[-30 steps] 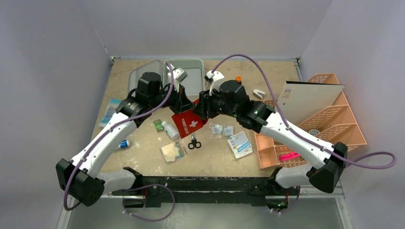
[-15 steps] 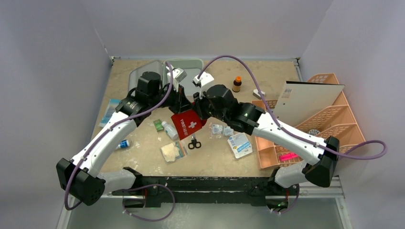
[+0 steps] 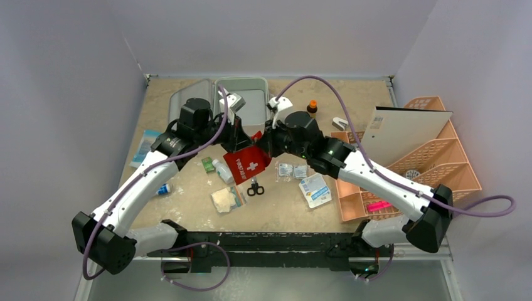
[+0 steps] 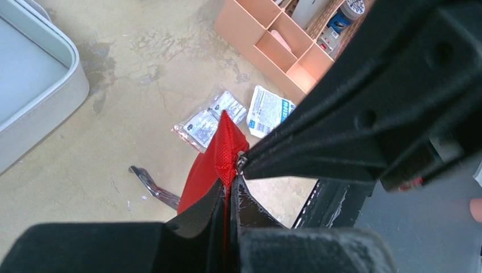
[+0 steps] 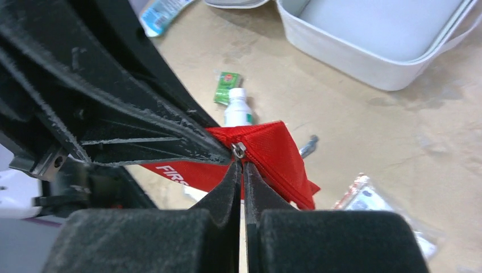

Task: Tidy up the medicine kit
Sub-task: Zip the medicine pouch.

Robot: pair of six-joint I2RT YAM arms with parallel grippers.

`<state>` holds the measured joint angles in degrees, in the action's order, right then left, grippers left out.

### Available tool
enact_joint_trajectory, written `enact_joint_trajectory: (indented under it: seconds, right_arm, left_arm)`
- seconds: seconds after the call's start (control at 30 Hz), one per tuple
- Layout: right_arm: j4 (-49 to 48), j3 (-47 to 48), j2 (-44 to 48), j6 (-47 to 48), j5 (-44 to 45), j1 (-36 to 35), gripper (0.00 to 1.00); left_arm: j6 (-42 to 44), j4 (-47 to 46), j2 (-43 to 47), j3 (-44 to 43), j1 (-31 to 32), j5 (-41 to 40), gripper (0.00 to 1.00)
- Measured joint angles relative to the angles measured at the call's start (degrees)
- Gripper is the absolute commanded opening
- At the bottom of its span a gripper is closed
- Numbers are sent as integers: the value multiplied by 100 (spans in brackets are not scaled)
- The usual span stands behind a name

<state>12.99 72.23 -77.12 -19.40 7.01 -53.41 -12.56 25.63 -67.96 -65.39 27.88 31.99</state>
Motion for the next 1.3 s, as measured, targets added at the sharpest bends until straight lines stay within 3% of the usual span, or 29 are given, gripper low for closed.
enact_joint_trajectory:
  seconds: [0.27, 0.57, 0.87, 1.07, 1.3]
  right_arm:
    - [-1141, -774, 254, -1123, -1497, 704, 0]
    - [-1714, -1113, 356, -1547, -1878, 903, 0]
    - [-2568, -1582, 420, -1958, -3042, 1338, 0]
    - [-2730, -2041, 337, -2573, -3261, 1495, 0]
    - [-2841, -2081, 339, -2603, -3373, 1523, 1]
  left_arm:
    - [-337, -577, 212, 284, -85, 83, 0]
    - [-509, -737, 354, 345, -127, 173, 0]
    - [-662, -1080, 640, 592, -164, 299, 0]
    - [-756, -1537, 765, 616, -199, 378, 0]
    - [-785, -1729, 870, 616, -205, 439, 0]
